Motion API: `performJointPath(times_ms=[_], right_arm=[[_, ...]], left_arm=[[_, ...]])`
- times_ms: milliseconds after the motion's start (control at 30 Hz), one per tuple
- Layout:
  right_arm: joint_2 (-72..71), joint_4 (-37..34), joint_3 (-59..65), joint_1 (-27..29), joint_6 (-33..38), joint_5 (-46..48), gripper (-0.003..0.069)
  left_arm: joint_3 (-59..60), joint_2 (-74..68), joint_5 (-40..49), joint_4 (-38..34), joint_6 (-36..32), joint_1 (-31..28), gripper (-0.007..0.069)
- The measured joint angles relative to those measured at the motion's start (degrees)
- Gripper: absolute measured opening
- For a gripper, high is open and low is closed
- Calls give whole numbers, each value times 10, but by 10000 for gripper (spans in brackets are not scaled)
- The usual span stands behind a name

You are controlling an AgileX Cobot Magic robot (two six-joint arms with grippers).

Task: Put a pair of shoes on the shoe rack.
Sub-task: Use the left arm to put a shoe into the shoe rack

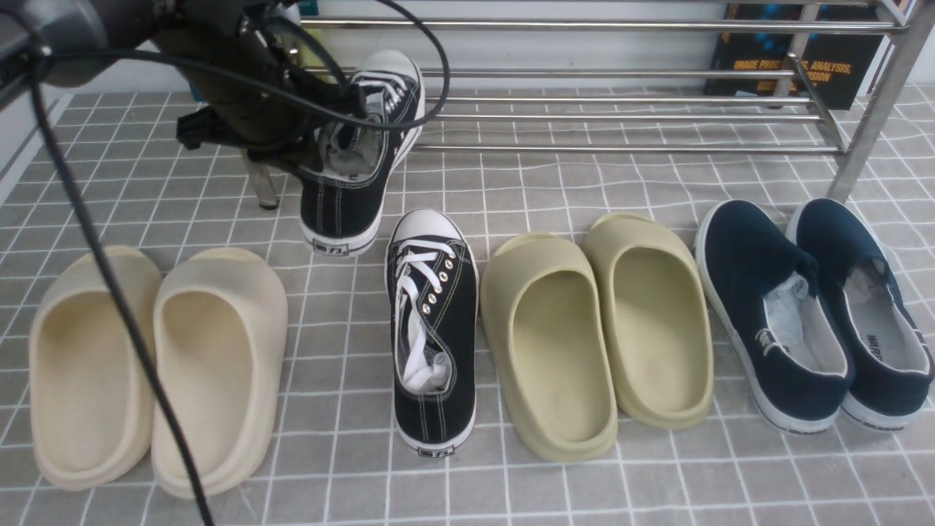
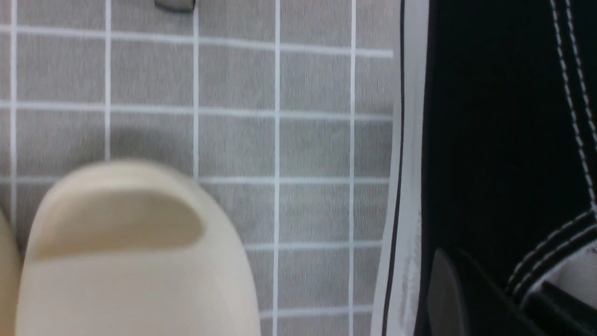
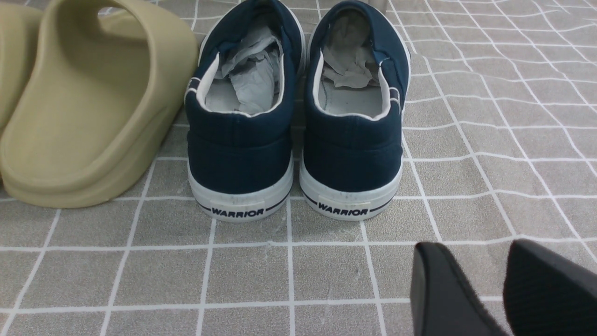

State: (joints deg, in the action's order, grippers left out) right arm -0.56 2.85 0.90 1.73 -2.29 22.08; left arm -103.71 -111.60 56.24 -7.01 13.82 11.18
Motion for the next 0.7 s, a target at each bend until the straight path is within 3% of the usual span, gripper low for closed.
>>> performJointPath(times_ms=[367, 700], right_arm=[[0, 0, 0, 0, 0, 0, 245], [0, 0, 0, 0, 0, 0, 245]], left_arm=[[-172, -131, 2, 18, 14, 0, -13], [-223, -181, -6, 59, 51, 0, -13]])
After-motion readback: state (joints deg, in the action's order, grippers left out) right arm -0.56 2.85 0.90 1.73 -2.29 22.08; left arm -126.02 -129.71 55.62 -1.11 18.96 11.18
